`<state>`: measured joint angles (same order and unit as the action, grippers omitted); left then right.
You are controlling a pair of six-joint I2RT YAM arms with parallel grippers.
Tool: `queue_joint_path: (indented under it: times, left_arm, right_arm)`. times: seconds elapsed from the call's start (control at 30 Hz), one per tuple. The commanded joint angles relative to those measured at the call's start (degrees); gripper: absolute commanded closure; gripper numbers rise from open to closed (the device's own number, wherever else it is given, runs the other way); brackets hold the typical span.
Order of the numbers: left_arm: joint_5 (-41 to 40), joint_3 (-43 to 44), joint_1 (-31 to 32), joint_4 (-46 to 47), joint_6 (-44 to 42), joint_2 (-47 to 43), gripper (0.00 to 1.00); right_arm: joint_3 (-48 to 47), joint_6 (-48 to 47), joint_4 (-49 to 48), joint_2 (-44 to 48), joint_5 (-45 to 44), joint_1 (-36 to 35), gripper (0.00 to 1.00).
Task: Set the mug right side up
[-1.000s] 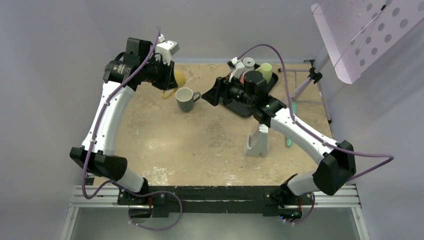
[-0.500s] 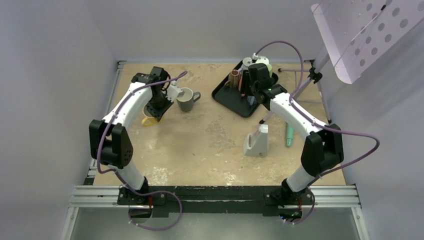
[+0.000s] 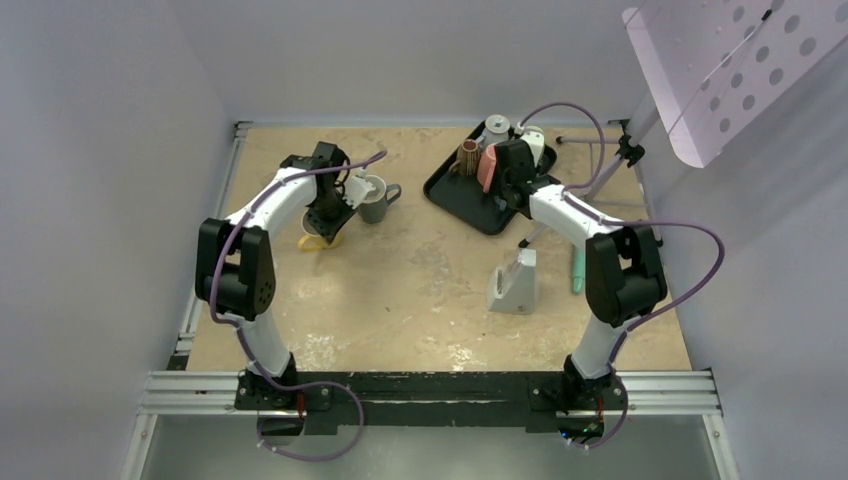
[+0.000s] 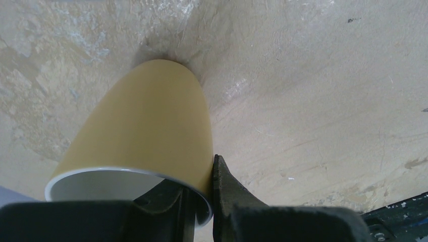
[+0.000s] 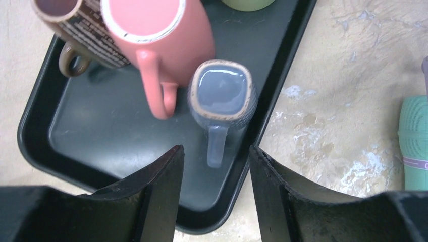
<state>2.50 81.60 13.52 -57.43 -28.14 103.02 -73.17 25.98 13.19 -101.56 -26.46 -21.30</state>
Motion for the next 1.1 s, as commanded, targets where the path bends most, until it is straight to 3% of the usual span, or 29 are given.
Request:
queue_joint_path:
  times: [0.0,0.1,0.4,0.47,0.53,0.67,0.7,0.9,1.07]
  left_arm:
    - [0.4,-0.8,-0.2,3.3,-2.2,0.9,1.0]
    - [0.6,-2.0,-0.2,4.3,-2.3,0.8,0.95]
    - [1.4,0.2,-0.2,0.6,-2.3,-1.5,0.59]
    - [2.2,1.5,-0.2,-0.6,-2.3,-3.1,0.56]
    - [3.3,3.0,-0.2,-2.2,-2.1,-4.1,0.55]
    - [4.7,5.4,-0.2,-5.2,-1.5,-6.2,0.51]
    - [4.8,5.8,-0.2,-5.8,-1.3,-6.8,0.49]
    - [8.0,9.3,-0.2,-8.6,1.1,-12.0,0.4]
    - [20.1,15.1,-0.2,-10.4,6.9,-15.5,0.31]
  right_arm:
    - [0.6,2.5,-5.5,-0.3,-0.2,1.7,0.47]
    - [-0.2,2.1,-6.3,-2.2,0.6,2.0,0.48]
    - [-1.6,6.4,-4.2,-6.5,0.0,2.0,0.53]
    - [-1.7,6.2,-4.4,-7.5,-0.6,2.0,0.56]
    - [-2.4,5.7,-4.3,-8.3,-1.1,2.0,0.65]
    - [-3.5,4.8,-3.6,-9.4,-0.8,2.0,0.97]
    - [-3.5,4.9,-3.5,-9.3,-0.7,2.0,1.0]
    - [0.6,5.0,-5.7,-1.9,2.6,2.0,1.0]
    - [5.7,2.0,-10.5,11.0,9.3,1.9,1.0]
